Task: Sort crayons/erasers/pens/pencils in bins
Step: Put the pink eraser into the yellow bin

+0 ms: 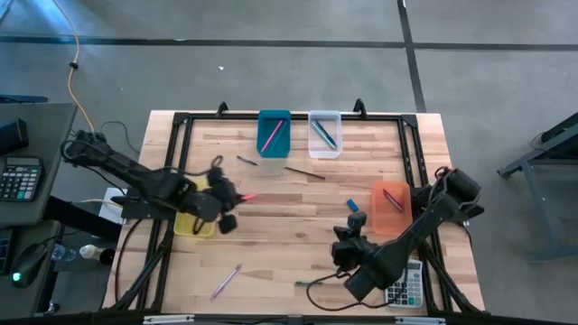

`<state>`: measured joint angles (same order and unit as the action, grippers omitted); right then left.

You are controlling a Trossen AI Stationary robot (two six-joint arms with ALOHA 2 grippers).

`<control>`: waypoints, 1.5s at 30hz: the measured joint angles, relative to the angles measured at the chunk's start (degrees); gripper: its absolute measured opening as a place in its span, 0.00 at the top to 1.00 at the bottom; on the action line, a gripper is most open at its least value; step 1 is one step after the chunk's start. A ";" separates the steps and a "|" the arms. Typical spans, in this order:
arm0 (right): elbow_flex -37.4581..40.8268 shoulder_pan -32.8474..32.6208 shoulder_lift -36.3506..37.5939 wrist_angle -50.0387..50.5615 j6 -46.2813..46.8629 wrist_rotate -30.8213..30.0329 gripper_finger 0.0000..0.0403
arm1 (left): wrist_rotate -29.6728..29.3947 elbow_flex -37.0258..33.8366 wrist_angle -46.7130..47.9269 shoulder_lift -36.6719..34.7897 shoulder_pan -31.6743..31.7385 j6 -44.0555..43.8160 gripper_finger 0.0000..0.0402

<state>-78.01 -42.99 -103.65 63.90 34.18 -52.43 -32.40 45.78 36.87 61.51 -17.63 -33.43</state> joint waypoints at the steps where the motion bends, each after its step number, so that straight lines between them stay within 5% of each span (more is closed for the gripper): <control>1: 2.41 0.28 1.24 -4.76 -2.29 0.87 0.97 | 0.05 -0.01 4.08 -1.24 -0.51 -2.70 1.00; 9: 20.09 4.46 10.94 -40.78 -20.19 8.95 0.99 | 7.62 -0.05 29.11 -4.33 -2.71 -20.31 1.00; 15: 27.02 6.74 13.35 -55.92 -27.39 12.78 1.00 | 13.18 -0.07 38.98 -3.28 -3.49 -25.79 1.00; 29: 30.24 7.07 13.33 -60.94 -28.04 13.69 1.00 | 17.11 -0.07 43.64 4.78 -2.37 -24.10 1.00; 45: 30.22 7.07 13.33 -61.97 -29.65 13.67 1.00 | 20.85 -6.66 35.90 9.13 4.29 -15.06 1.00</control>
<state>-47.79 -35.92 -90.32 1.92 4.53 -38.76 -11.54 39.12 72.77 70.63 -13.34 -48.49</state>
